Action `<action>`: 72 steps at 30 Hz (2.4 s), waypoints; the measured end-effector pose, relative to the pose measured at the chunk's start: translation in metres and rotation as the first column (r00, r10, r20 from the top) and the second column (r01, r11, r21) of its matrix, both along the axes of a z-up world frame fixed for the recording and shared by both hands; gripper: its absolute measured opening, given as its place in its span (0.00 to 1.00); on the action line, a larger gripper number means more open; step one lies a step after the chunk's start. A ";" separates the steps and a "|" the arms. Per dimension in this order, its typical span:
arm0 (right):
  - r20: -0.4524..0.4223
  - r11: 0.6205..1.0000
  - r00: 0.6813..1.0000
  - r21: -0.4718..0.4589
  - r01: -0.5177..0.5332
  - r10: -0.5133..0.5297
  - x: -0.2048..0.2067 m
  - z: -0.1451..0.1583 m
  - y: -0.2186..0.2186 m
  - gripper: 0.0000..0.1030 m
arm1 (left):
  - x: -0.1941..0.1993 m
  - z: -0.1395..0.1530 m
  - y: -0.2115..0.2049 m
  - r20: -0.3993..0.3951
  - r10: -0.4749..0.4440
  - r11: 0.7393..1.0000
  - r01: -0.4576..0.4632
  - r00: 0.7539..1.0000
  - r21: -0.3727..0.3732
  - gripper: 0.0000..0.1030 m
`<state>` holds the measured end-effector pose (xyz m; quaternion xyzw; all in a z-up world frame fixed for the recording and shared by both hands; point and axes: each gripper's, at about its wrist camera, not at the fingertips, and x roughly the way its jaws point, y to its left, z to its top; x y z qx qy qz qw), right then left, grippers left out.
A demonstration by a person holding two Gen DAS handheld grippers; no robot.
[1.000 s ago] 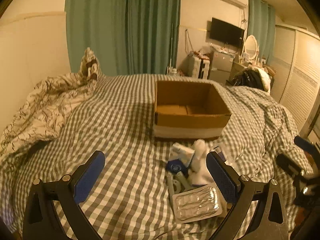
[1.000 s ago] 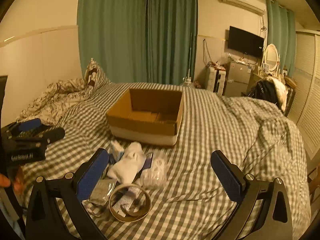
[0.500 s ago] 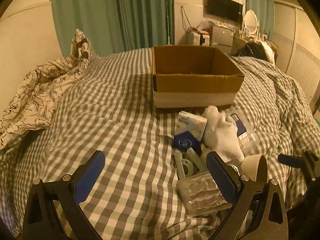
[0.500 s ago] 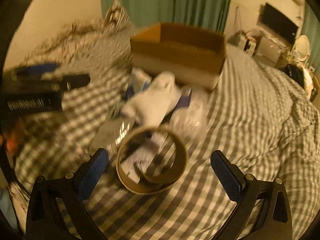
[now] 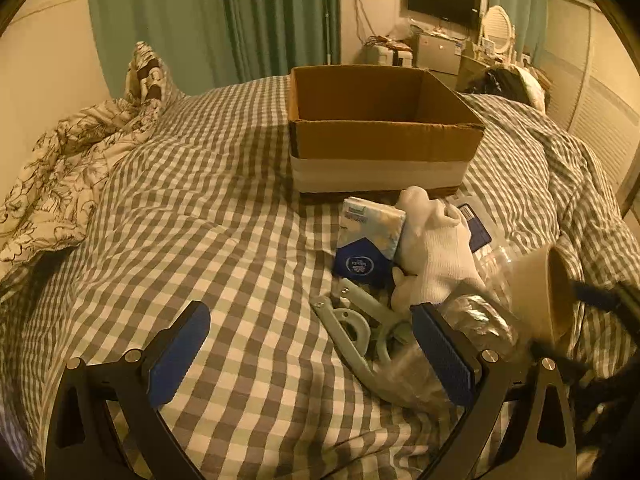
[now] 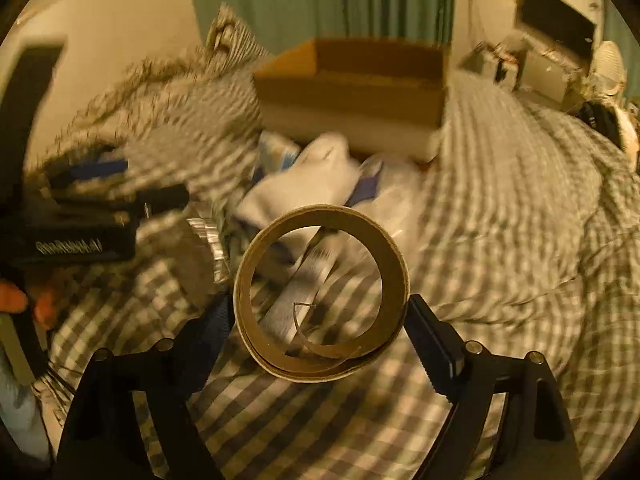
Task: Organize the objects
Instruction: 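Grasp the foil blister pack with left tool while right tool grasps the tape roll, then carry both items over the cardboard box and open both tools to drop them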
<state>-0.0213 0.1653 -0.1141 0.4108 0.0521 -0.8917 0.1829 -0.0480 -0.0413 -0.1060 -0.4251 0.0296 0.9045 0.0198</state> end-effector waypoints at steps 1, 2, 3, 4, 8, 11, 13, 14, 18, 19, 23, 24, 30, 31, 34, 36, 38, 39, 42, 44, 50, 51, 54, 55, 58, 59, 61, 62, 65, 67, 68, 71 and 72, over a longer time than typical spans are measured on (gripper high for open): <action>-0.024 1.000 0.999 0.015 0.023 -0.022 0.000 0.007 0.004 0.79 | 0.000 0.001 -0.001 0.003 0.009 1.000 -0.009 1.000 0.001 1.00; -0.049 0.999 0.998 0.030 0.043 -0.042 0.001 0.014 0.008 0.79 | 0.000 0.002 -0.001 0.004 0.012 1.000 -0.012 1.000 -0.002 1.00; -0.077 0.997 0.995 0.043 0.063 -0.060 0.003 0.020 0.013 0.79 | 0.001 0.003 0.000 0.001 0.014 1.000 -0.014 1.000 -0.008 1.00; -0.103 0.996 0.992 0.047 0.080 -0.075 0.006 0.025 0.020 0.79 | 0.001 0.004 0.004 -0.002 0.011 1.000 -0.011 1.000 -0.017 1.00; -0.127 0.993 0.985 0.010 0.120 -0.118 0.007 0.037 0.043 0.79 | 0.006 0.002 0.037 0.010 -0.077 0.996 0.077 0.997 -0.033 1.00; -0.124 0.990 0.983 -0.015 0.137 -0.138 0.008 0.038 0.055 0.79 | 0.008 -0.009 0.066 0.038 -0.179 0.983 0.180 0.983 -0.032 1.00; -0.122 0.990 0.982 -0.034 0.140 -0.143 0.009 0.038 0.065 0.79 | 0.008 -0.021 0.080 0.062 -0.221 0.974 0.224 0.973 -0.040 1.00; -0.122 0.989 0.982 -0.044 0.139 -0.144 0.010 0.036 0.068 0.79 | 0.007 -0.027 0.085 0.072 -0.232 0.971 0.236 0.970 -0.050 1.00; -0.119 0.990 0.983 -0.059 0.131 -0.138 0.009 0.027 0.071 0.79 | -0.003 -0.051 0.089 0.108 -0.195 0.972 0.207 0.975 -0.114 1.00; -0.113 0.990 0.984 -0.060 0.131 -0.137 0.009 0.024 0.072 0.79 | -0.006 -0.056 0.086 0.122 -0.168 0.977 0.182 0.978 -0.111 1.00; -0.082 0.987 0.986 -0.091 0.136 -0.143 0.004 0.015 0.080 0.79 | -0.013 -0.061 0.077 0.138 -0.144 0.987 0.153 0.980 -0.052 1.00; -0.074 0.986 0.987 -0.100 0.137 -0.144 0.003 0.013 0.081 0.79 | -0.012 -0.061 0.078 0.139 -0.148 0.987 0.155 0.979 -0.043 0.99; -0.080 0.982 0.983 -0.107 0.156 -0.165 0.012 0.022 0.085 0.79 | -0.007 -0.059 0.080 0.147 -0.178 0.983 0.182 0.973 -0.013 0.65; -0.088 0.981 0.982 -0.106 0.160 -0.170 0.014 0.027 0.085 0.79 | -0.006 -0.056 0.078 0.143 -0.181 0.983 0.183 0.973 -0.001 0.65; -0.118 0.981 0.977 -0.092 0.169 -0.179 0.022 0.040 0.085 0.79 | -0.003 -0.040 0.073 0.104 -0.183 0.983 0.181 0.978 0.029 0.65; -0.138 0.983 0.975 -0.081 0.167 -0.177 0.026 0.047 0.083 0.79 | 0.000 -0.023 0.068 0.066 -0.171 0.985 0.169 0.983 0.035 0.65; -0.151 0.985 0.974 -0.069 0.160 -0.169 0.027 0.053 0.080 0.79 | -0.001 -0.008 0.062 0.039 -0.160 0.986 0.158 0.986 0.049 0.65; -0.159 0.987 0.975 -0.066 0.149 -0.158 0.025 0.058 0.077 0.79 | -0.002 0.001 0.058 0.022 -0.153 0.987 0.152 0.988 0.057 0.65; -0.175 0.991 0.976 -0.065 0.117 -0.127 0.013 0.070 0.070 0.79 | -0.011 0.030 0.049 -0.027 -0.134 0.988 0.136 0.991 0.073 0.65; -0.204 0.994 0.974 -0.058 0.088 -0.098 0.001 0.084 0.065 0.79 | -0.020 0.049 0.043 -0.058 -0.121 0.989 0.126 0.991 0.079 0.65; -0.299 0.995 0.954 -0.099 -0.007 -0.023 -0.055 0.149 0.048 0.79 | -0.072 0.111 0.024 -0.143 -0.084 0.987 0.102 0.986 0.121 0.65; -0.307 0.995 0.952 -0.101 -0.017 -0.015 -0.065 0.155 0.046 0.79 | -0.082 0.119 0.024 -0.154 -0.085 0.987 0.105 0.984 0.124 0.65; -0.333 0.995 0.943 -0.095 -0.040 0.006 -0.106 0.172 0.031 0.80 | -0.116 0.136 0.026 -0.179 -0.083 0.990 0.102 0.980 0.097 0.65; -0.338 0.995 0.941 -0.090 -0.042 0.009 -0.119 0.174 0.025 0.80 | -0.133 0.140 0.028 -0.189 -0.083 0.991 0.101 0.979 0.085 0.65; -0.323 0.995 0.946 -0.093 -0.041 0.008 -0.166 0.170 0.009 0.80 | -0.170 0.138 0.030 -0.177 -0.086 0.991 0.102 0.980 0.084 0.65; -0.310 0.994 0.951 -0.103 -0.036 0.002 -0.180 0.166 0.006 0.80 | -0.180 0.135 0.031 -0.165 -0.088 0.991 0.102 0.982 0.081 0.65; -0.264 0.991 0.964 -0.134 -0.023 -0.014 -0.209 0.153 0.001 0.80 | -0.207 0.123 0.033 -0.134 -0.098 0.992 0.107 0.986 0.061 0.65; -0.241 0.989 0.970 -0.146 -0.014 -0.022 -0.222 0.146 0.000 0.80 | -0.216 0.117 0.034 -0.121 -0.098 0.993 0.106 0.988 0.055 0.65; -0.196 0.989 0.980 -0.149 -0.001 -0.029 -0.251 0.124 -0.005 0.81 | -0.242 0.093 0.034 -0.079 -0.094 0.995 0.097 0.992 0.034 0.65; -0.173 0.988 0.984 -0.155 0.001 -0.028 -0.264 0.111 -0.006 0.81 | -0.254 0.077 0.031 -0.054 -0.083 0.996 0.085 0.995 0.037 0.66; -0.166 0.986 0.986 -0.165 0.004 -0.032 -0.268 0.107 -0.003 0.82 | -0.257 0.073 0.031 -0.044 -0.081 0.996 0.083 0.996 0.043 0.66; -0.164 0.981 0.984 -0.191 0.042 -0.074 -0.274 0.105 0.009 0.96 | -0.261 0.066 0.031 -0.022 -0.088 0.993 0.089 0.996 0.075 0.83; -0.177 0.977 0.981 -0.207 0.045 -0.083 -0.273 0.109 0.015 0.96 | -0.258 0.069 0.032 -0.033 -0.084 0.993 0.087 0.996 0.081 0.88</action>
